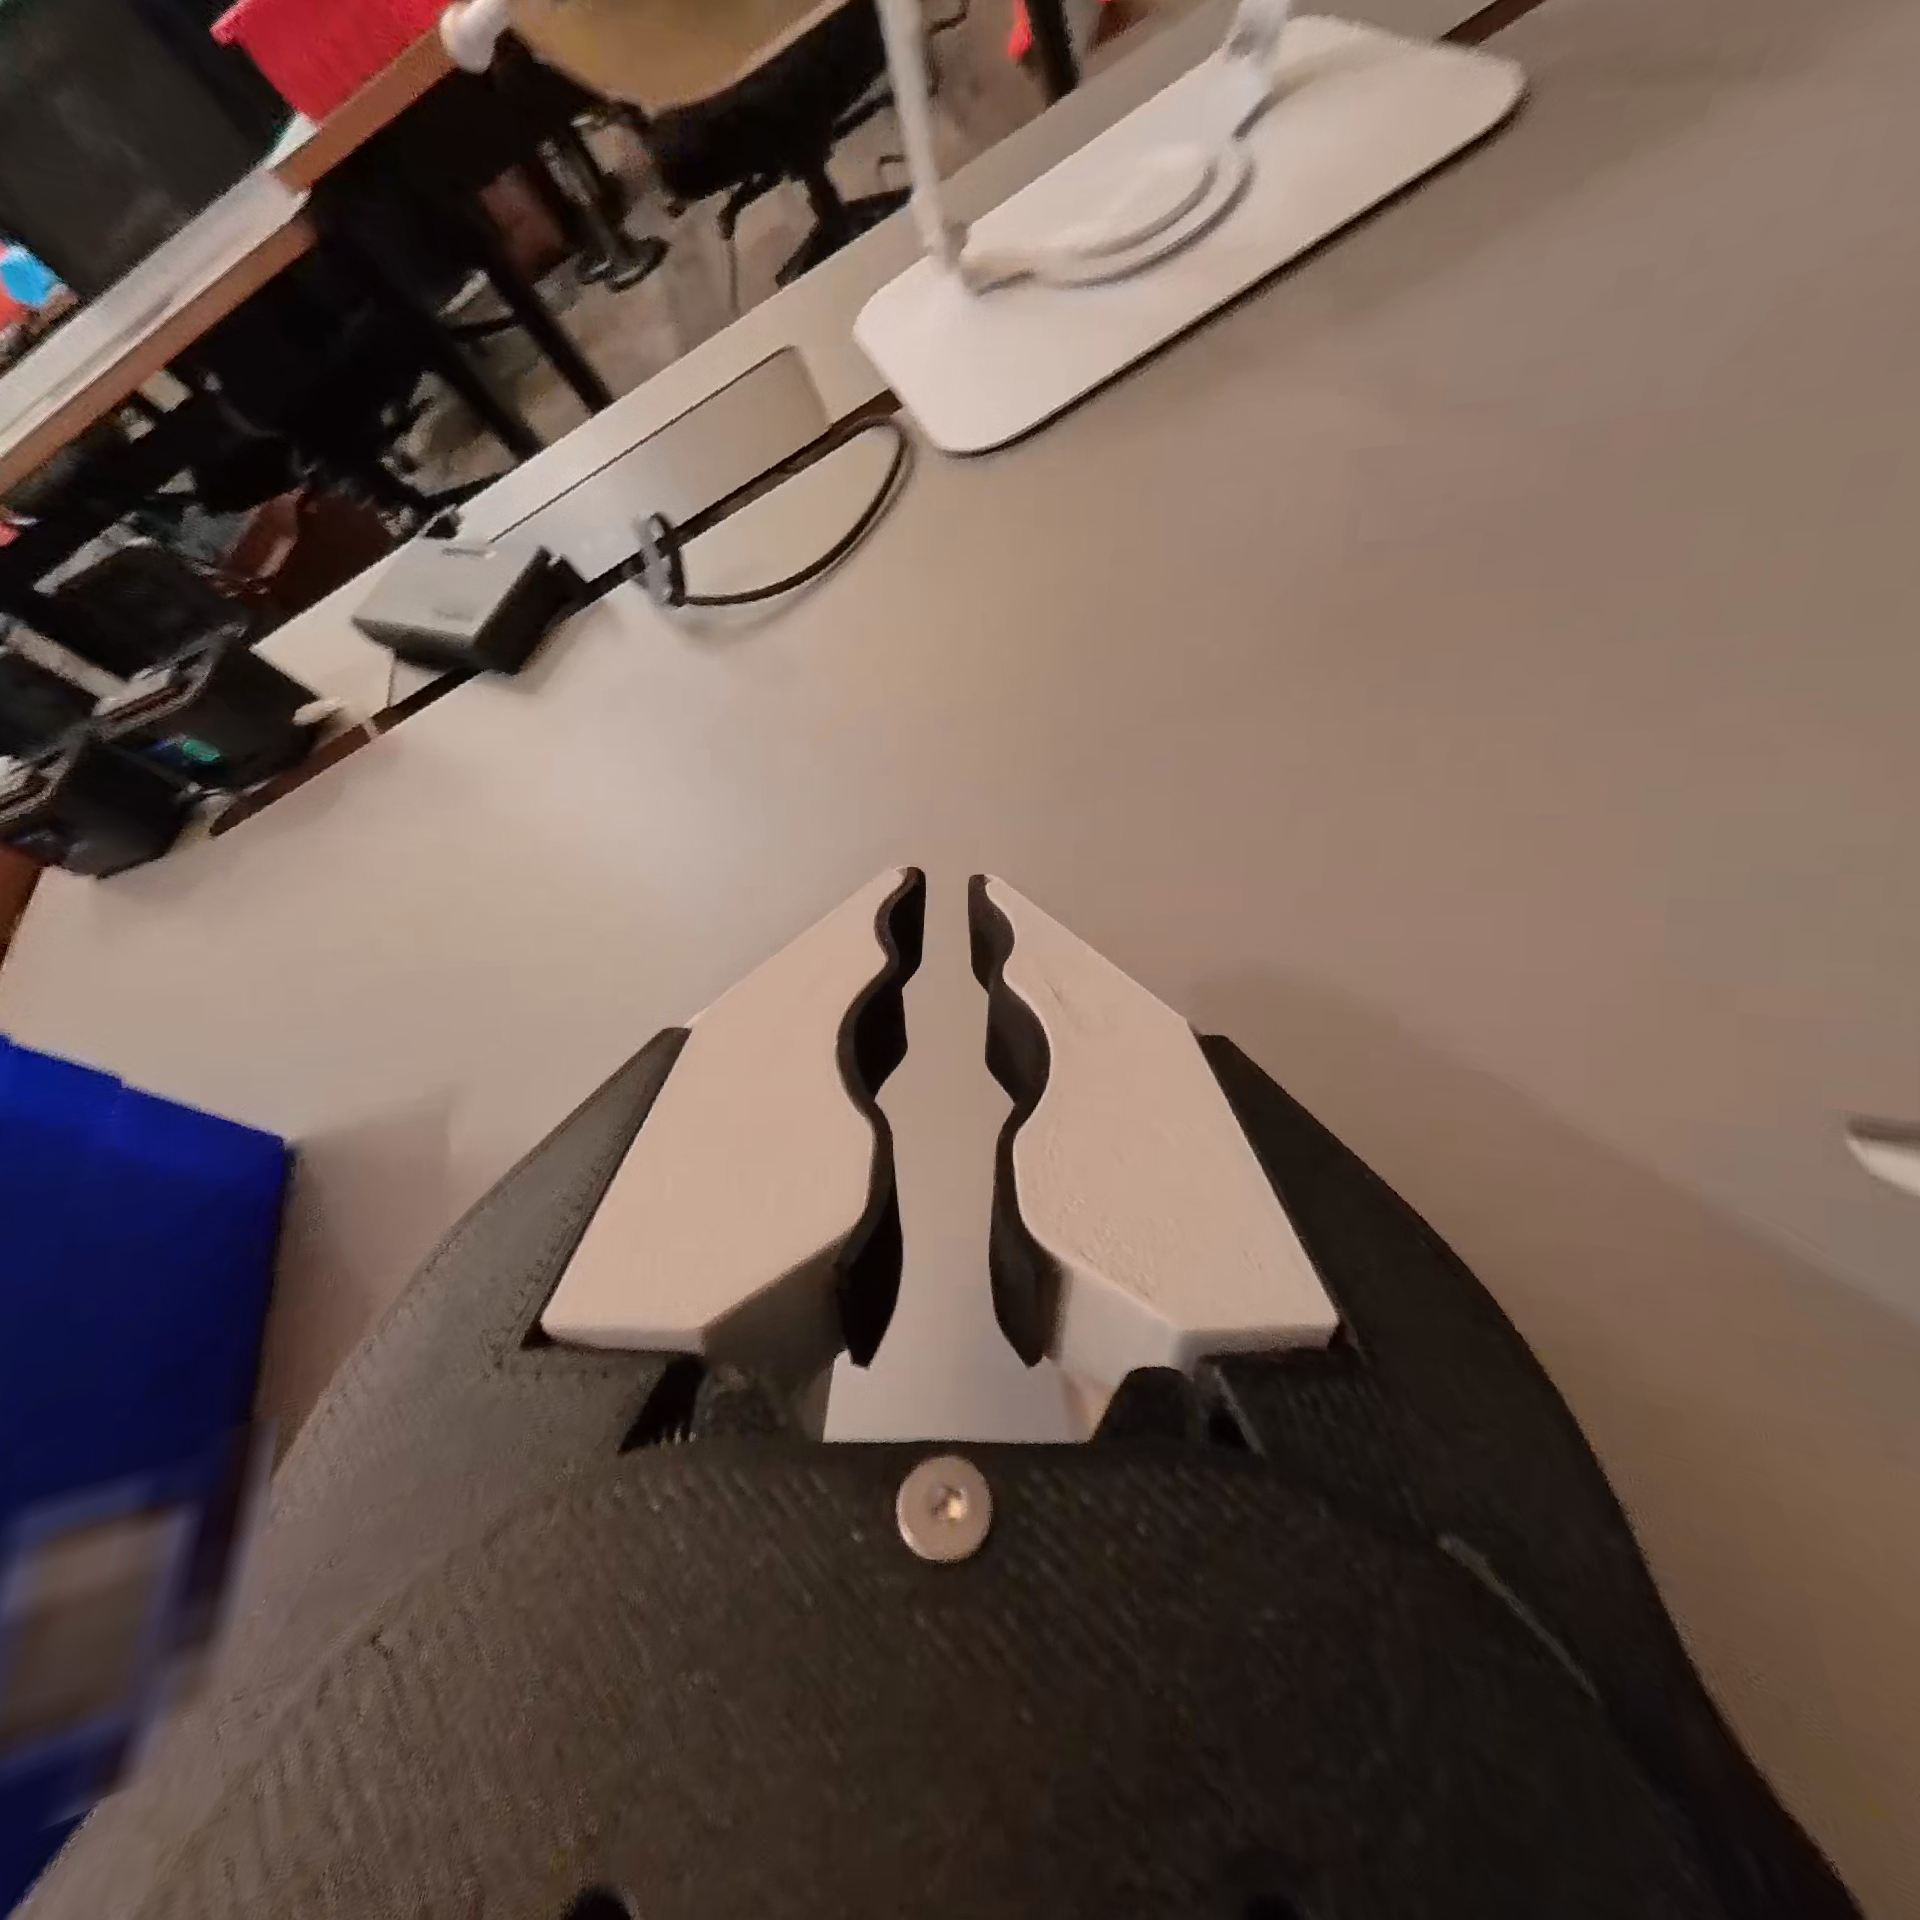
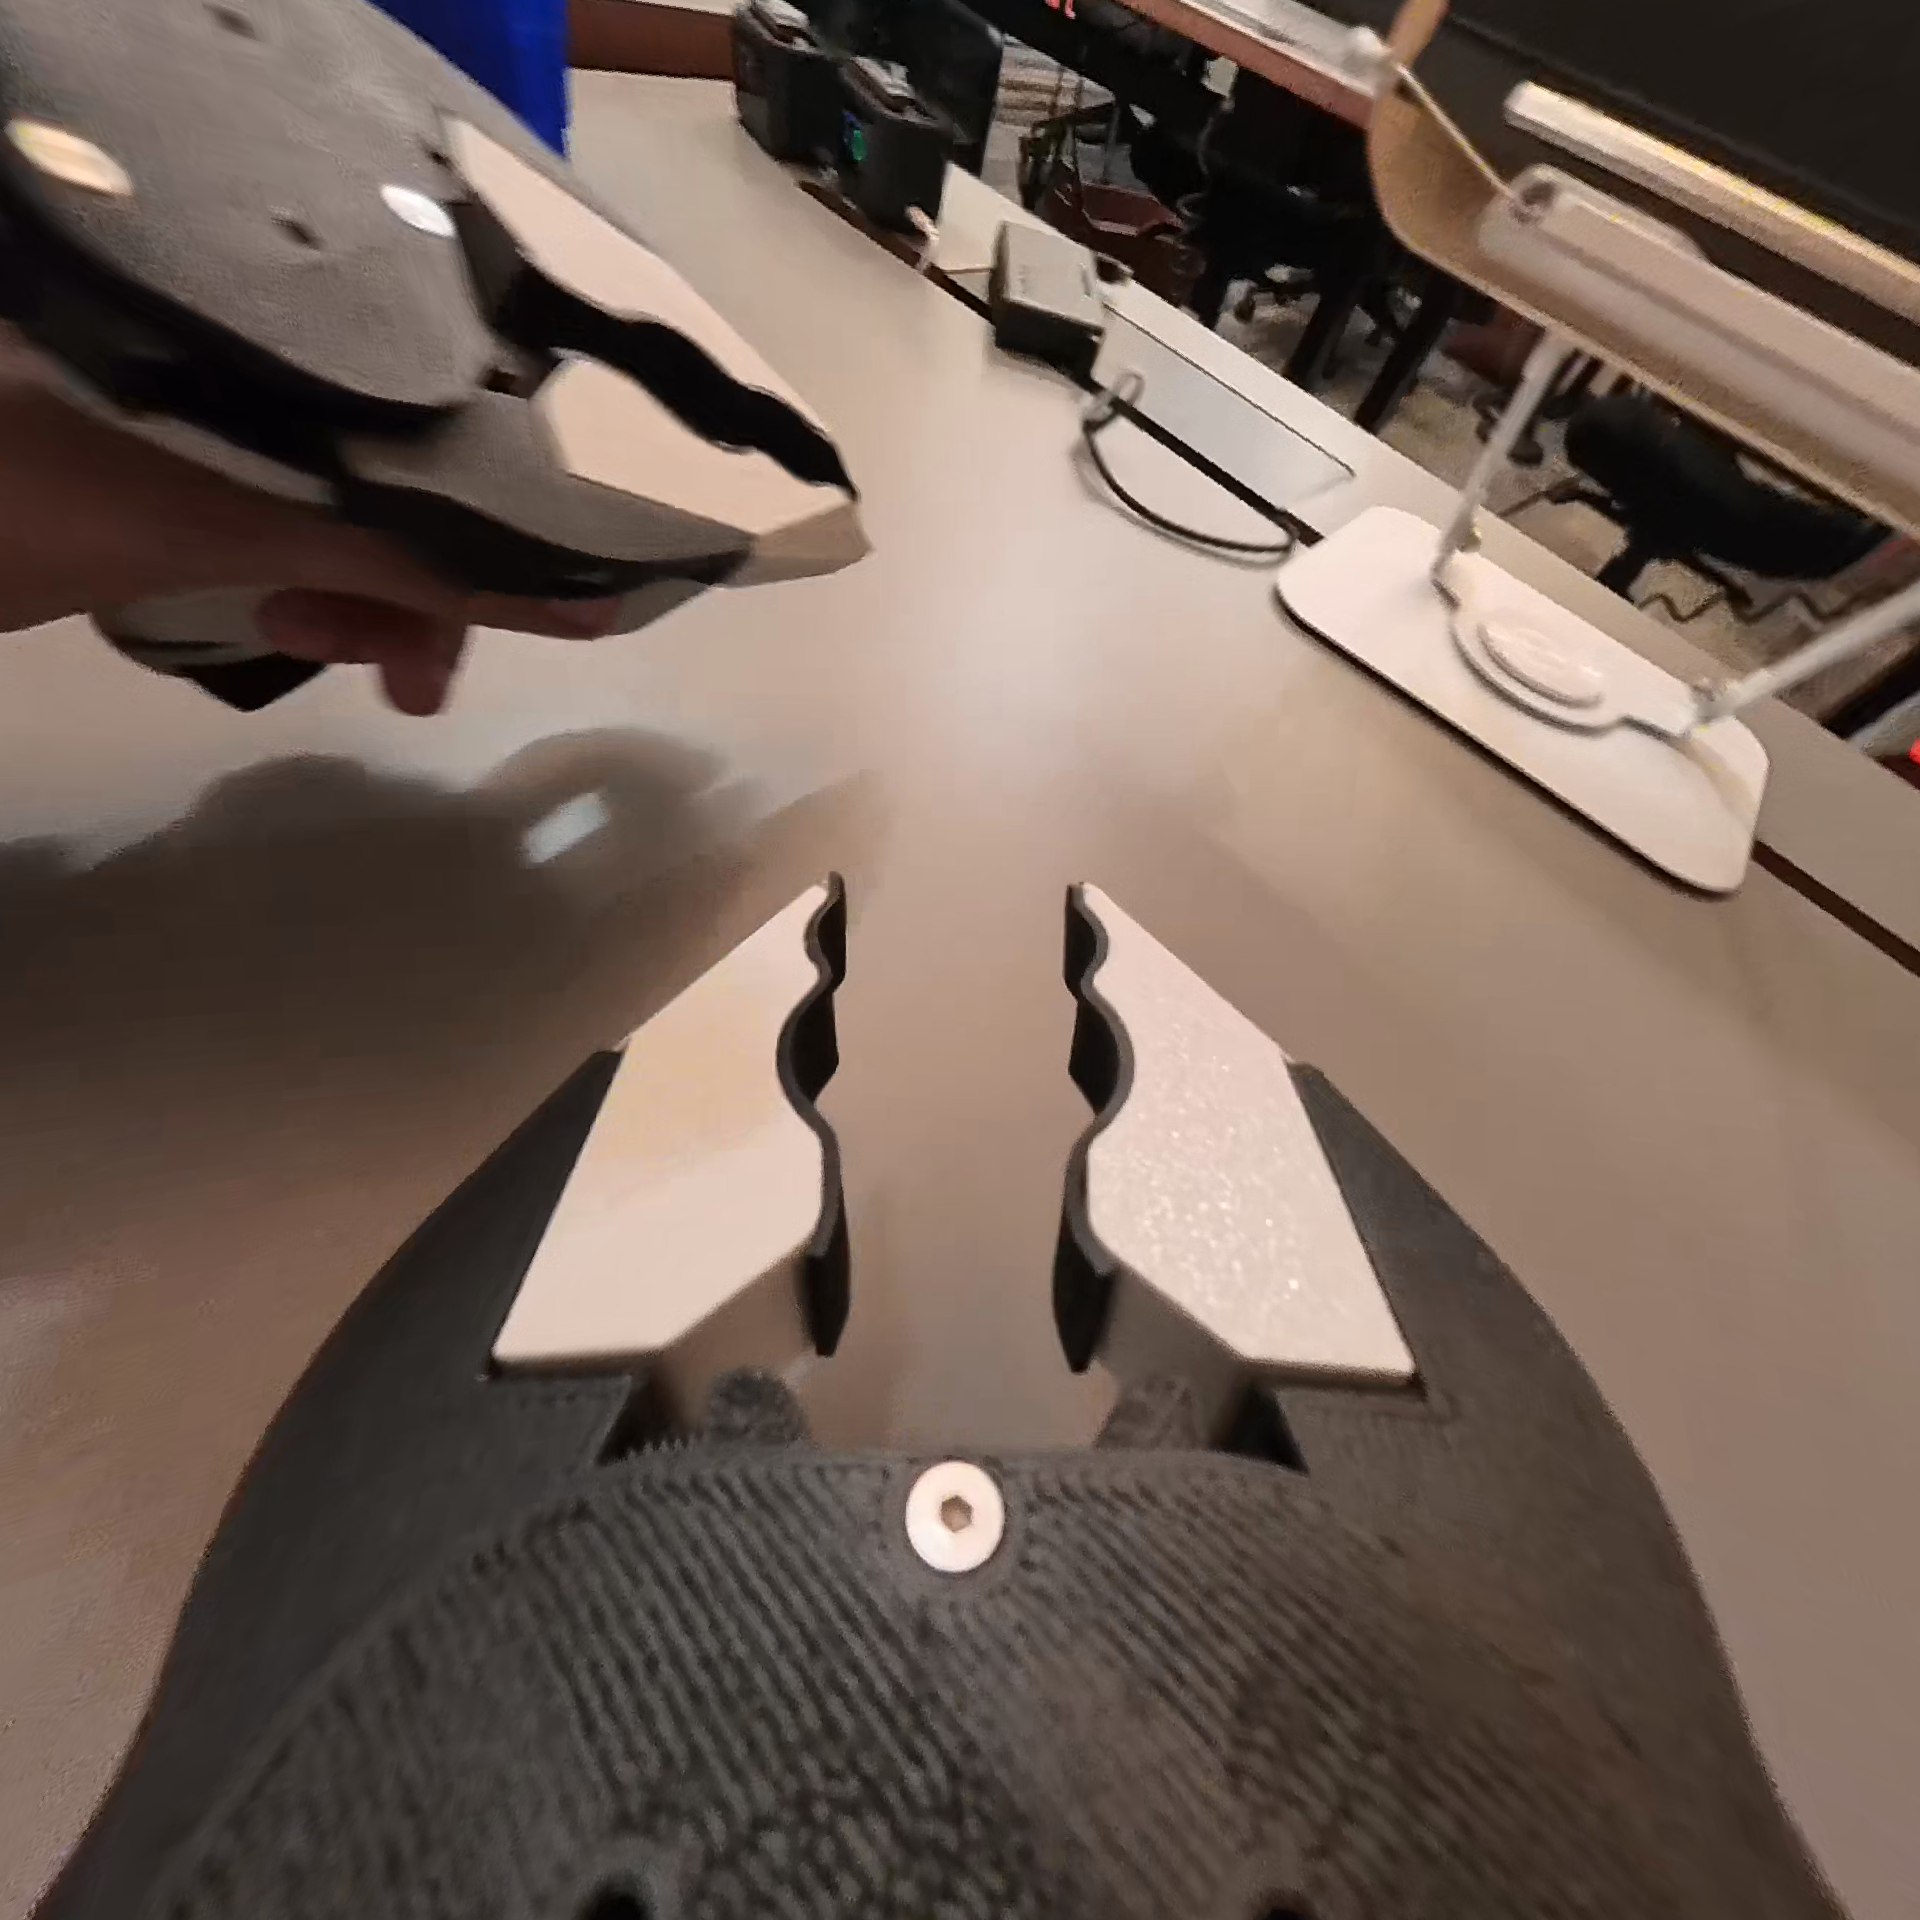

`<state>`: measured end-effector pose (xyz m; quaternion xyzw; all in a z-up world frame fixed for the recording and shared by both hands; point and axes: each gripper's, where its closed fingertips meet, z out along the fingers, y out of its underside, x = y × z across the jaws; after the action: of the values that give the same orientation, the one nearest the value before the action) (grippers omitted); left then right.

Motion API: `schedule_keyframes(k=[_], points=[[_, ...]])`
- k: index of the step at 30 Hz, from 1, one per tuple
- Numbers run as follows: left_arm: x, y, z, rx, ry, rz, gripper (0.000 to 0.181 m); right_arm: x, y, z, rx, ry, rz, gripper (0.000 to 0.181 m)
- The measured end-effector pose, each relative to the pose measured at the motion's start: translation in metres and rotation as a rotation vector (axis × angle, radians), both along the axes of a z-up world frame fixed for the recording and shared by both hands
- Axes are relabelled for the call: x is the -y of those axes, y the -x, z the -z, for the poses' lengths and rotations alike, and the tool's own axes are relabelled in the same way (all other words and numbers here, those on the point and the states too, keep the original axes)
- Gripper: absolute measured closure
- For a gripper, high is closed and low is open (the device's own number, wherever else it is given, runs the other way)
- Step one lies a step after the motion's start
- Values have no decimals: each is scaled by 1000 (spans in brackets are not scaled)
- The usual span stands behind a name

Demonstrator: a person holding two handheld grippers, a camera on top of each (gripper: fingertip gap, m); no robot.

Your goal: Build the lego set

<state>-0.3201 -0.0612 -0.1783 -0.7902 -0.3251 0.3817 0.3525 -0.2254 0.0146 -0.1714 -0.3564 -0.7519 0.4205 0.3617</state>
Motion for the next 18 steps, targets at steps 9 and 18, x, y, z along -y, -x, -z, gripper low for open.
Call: schedule_keyframes(k=[9, 18], points=[[20, 13, 3, -169, 256, -115, 181, 63, -21, 10, -4, -114, -97, 132], [14, 12, 0, -161, 199, -95, 181, 52, -19, 13, 24, -63, -76, 133]])
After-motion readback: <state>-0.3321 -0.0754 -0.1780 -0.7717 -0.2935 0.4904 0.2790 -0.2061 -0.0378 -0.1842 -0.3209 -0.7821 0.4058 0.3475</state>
